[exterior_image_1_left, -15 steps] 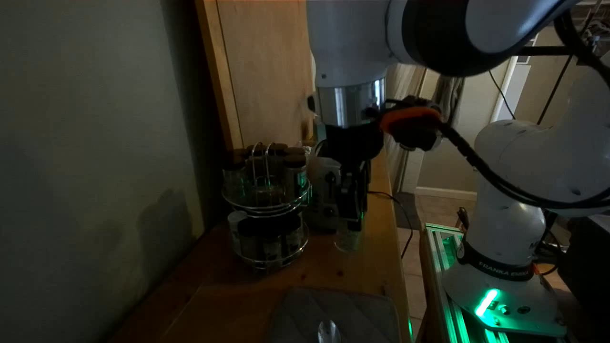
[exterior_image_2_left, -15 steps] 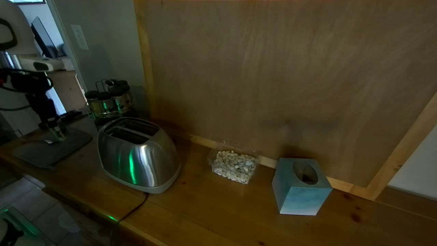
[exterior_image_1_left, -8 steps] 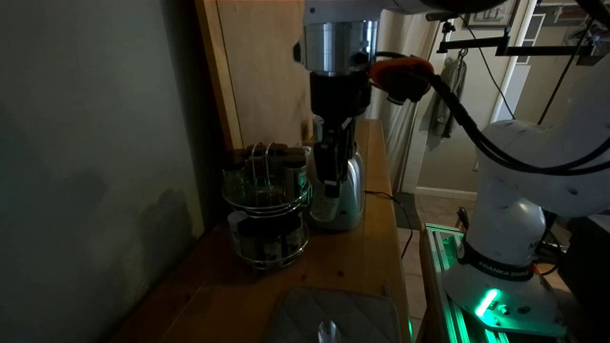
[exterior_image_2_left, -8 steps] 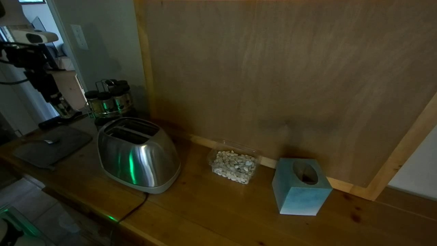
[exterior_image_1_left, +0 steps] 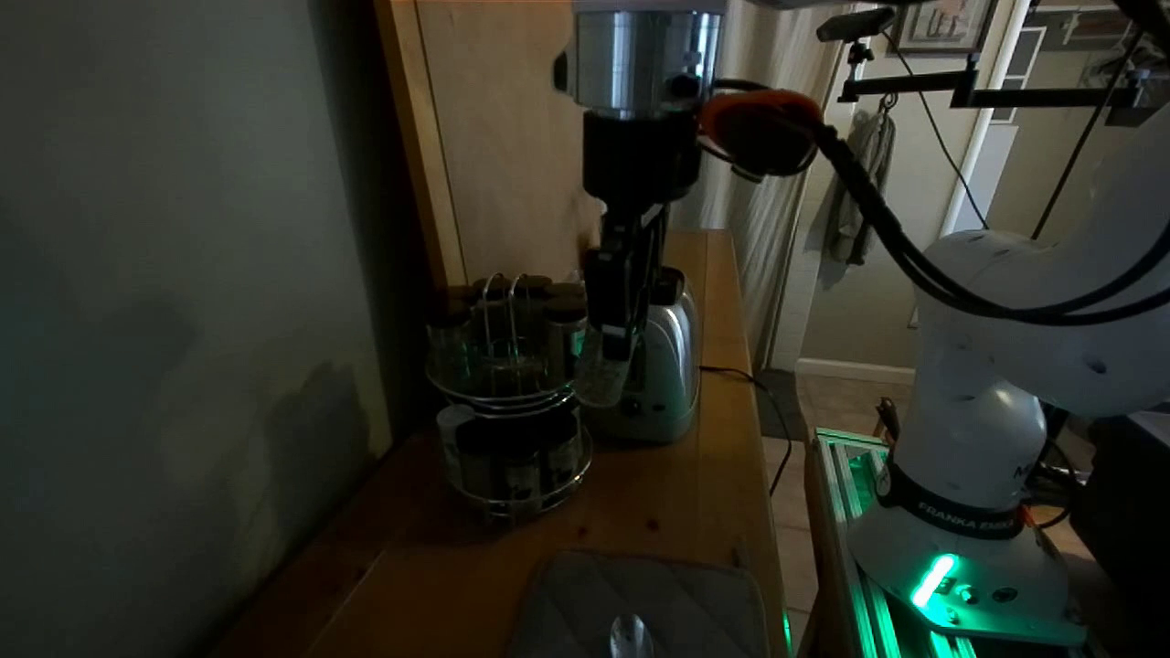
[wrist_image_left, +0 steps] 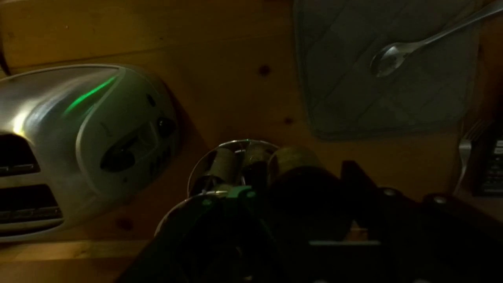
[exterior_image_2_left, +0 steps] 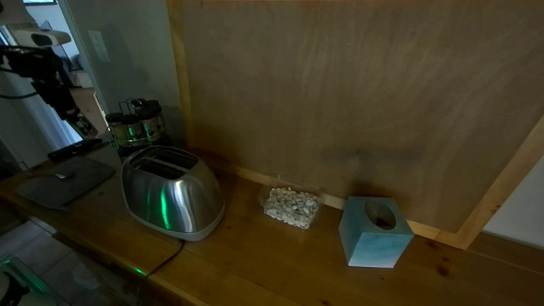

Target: Put the bottle onto the spice rack

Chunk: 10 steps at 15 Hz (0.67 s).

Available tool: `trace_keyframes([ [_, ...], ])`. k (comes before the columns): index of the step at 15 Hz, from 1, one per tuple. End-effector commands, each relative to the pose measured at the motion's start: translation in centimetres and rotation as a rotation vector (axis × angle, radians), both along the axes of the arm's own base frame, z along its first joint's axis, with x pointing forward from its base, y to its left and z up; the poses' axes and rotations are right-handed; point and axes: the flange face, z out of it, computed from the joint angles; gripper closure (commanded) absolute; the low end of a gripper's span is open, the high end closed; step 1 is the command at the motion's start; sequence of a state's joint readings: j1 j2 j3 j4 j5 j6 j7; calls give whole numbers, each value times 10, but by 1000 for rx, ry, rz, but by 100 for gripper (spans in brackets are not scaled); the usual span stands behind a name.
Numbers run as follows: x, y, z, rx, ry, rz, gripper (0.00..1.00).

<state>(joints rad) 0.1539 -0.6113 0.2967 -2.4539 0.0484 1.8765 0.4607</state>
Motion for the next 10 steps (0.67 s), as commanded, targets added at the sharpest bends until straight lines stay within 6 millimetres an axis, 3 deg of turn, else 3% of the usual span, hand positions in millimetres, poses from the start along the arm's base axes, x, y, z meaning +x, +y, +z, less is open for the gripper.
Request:
trace_keyframes([
  [1, 13, -6, 29, -17, -64, 20, 75],
  [6, 37, -26, 39, 2, -105, 15, 75],
  [10, 50, -33, 28, 40, -69, 26, 75],
])
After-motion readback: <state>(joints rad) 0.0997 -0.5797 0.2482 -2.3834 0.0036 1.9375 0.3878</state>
